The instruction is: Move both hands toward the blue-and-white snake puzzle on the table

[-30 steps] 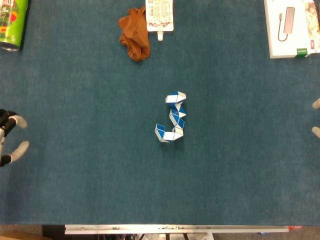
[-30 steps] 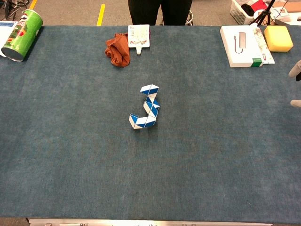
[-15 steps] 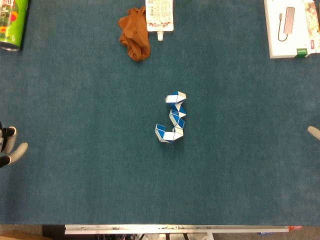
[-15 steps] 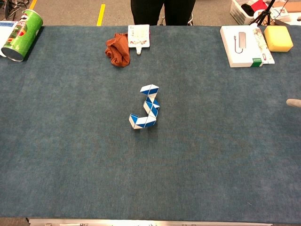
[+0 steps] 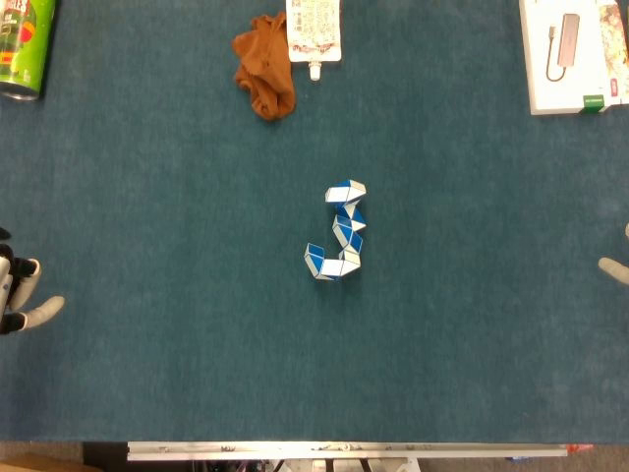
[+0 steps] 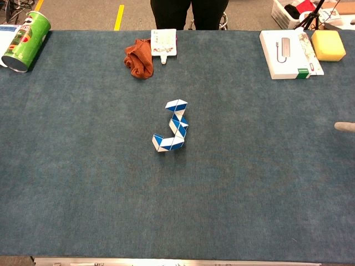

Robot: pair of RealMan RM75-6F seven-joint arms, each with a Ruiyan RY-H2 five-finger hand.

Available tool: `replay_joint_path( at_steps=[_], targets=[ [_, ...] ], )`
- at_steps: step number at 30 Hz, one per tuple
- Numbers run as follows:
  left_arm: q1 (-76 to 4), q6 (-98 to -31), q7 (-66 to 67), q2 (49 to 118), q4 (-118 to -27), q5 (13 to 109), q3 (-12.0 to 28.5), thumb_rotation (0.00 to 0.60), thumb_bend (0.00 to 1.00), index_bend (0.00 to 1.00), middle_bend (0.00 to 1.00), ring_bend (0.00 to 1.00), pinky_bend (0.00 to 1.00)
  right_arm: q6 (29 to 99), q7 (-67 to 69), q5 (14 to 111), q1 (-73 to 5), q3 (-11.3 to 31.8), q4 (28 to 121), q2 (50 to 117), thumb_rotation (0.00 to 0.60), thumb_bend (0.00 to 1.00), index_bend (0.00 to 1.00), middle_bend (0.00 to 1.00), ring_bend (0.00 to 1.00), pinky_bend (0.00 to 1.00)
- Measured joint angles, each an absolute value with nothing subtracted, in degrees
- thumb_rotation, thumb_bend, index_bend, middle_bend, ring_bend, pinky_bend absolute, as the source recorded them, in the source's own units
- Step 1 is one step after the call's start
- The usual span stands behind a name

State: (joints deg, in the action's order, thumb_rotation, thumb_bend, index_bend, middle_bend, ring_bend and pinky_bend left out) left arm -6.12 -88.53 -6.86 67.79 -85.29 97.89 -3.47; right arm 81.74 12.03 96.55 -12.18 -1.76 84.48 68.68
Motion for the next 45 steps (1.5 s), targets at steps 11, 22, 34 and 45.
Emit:
replay_joint_path(
  at_steps=[11,22,34,45],
  targets=[
    [-6.5,-89.72,-10.68,67.58,-83.55,99.96,-4.34,0.6,0.0,1.0,1.0,0.75,0.49,83.21,14.02,98.07,-12.17,-2.27,83.06,68.69,0.526,0.0,1.0,1.0,0.75,0.09],
    [-6.5,-89.58,-9.8,67.83,-83.44,99.66,-4.35,0.6,0.0,1.0,1.0,0.75,0.49,83.03,13.76,96.17,-11.73,-1.82,84.22,68.68,0.519,0.0,1.0,1.0,0.73,0.09],
    [-6.48,-89.53,-9.3,67.97,-83.44,99.45,-4.35,0.6,0.0,1.0,1.0,0.75,0.49,84.51,14.38,96.26,-11.34,-1.14,84.2,69.65,0.516,0.31,1.0,1.0,0.74,0.09],
    [-6.51,-89.25,-8.63,68.1,-83.44,99.23,-4.38,0.6,0.0,1.0,1.0,0.75,0.49,84.26,13.68,95.84,-11.23,-0.92,84.48,69.73,0.506,0.42,1.0,1.0,0.74,0.09]
  ],
)
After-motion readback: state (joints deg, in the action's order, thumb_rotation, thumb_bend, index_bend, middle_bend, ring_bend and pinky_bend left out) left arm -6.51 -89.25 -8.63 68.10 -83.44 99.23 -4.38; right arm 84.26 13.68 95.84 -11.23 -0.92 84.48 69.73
